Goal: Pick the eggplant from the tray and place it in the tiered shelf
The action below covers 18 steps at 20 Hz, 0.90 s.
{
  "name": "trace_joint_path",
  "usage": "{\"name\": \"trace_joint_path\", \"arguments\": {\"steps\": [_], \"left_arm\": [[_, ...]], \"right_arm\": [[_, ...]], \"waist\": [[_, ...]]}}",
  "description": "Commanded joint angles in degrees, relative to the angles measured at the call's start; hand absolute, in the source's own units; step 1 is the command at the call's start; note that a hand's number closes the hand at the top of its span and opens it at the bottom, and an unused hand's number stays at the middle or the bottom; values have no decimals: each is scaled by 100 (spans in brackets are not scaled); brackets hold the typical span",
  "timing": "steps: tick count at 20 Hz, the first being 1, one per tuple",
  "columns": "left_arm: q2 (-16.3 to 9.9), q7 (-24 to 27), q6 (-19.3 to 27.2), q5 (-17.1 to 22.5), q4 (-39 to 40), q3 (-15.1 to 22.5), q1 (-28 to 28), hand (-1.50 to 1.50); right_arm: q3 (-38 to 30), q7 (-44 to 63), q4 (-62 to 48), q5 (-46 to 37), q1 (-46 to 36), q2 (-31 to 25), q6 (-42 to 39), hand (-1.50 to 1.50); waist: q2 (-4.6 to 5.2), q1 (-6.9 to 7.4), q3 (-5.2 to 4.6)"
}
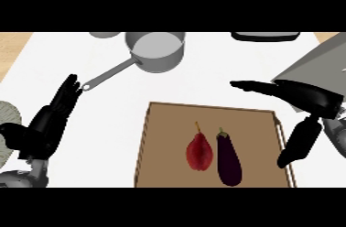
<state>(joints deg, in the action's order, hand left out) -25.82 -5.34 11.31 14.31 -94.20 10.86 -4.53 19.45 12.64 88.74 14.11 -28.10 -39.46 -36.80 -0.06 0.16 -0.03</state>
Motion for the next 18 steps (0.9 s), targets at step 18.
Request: {"name": "trace_joint_path", "arguments": {"steps": [18], "left_arm": [[166, -361, -803, -77, 96, -851, -279, 0]], "right_arm": [[903, 1046, 497, -2574, 312, 1503, -466, -150]], "waist": [[6, -6, 2]]}}
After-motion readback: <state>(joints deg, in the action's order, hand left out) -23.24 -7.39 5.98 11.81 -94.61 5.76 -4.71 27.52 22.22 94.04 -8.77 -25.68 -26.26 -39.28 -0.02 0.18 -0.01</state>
